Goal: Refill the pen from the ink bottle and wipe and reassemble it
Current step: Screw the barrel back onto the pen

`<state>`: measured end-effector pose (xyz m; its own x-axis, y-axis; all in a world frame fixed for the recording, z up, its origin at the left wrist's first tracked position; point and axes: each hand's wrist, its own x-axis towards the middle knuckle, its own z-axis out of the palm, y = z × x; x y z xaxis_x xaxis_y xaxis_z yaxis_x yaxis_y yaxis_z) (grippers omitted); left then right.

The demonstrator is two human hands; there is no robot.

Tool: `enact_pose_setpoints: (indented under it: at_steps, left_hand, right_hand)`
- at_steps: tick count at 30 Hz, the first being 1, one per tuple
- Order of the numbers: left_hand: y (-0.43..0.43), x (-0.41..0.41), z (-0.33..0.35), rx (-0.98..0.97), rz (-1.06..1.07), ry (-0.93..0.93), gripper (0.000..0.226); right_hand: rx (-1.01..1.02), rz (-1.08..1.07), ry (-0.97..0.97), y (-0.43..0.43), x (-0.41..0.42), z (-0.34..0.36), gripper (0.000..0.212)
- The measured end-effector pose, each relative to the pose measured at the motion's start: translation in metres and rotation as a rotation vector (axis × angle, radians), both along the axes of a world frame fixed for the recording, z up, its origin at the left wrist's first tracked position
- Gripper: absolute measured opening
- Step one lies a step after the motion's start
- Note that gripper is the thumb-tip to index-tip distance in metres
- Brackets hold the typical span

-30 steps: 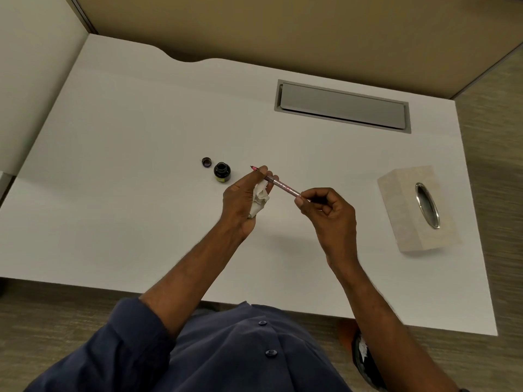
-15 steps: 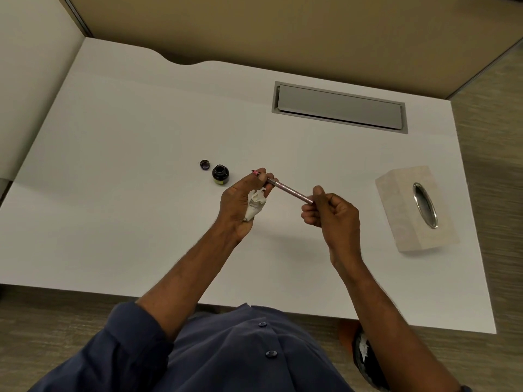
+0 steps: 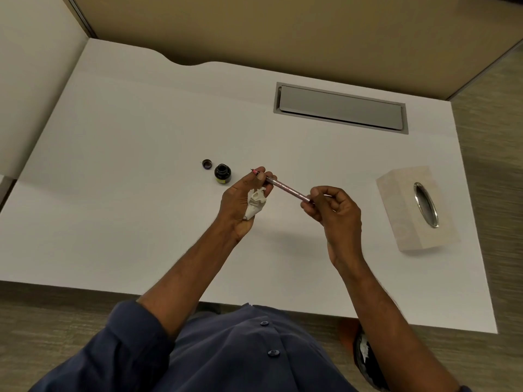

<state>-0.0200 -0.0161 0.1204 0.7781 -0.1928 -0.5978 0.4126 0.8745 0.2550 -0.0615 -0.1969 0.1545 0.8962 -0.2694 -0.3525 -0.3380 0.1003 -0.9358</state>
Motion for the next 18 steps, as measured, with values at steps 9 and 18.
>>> enact_pose_setpoints:
  at_steps: [9, 18]
  left_hand:
    - [-0.0003, -0.0074, 0.0055, -0.006, -0.028, 0.006, 0.034]
    - [0.0013, -0.0101, 0.0036, 0.013, -0.024, -0.008, 0.036]
  right_hand:
    - [-0.085, 0.036, 0.024, 0.0019, -0.0031, 0.0008, 0.020]
    - [-0.166, 0.148, -0.049, 0.0014, -0.0058, 0.0032, 0.021]
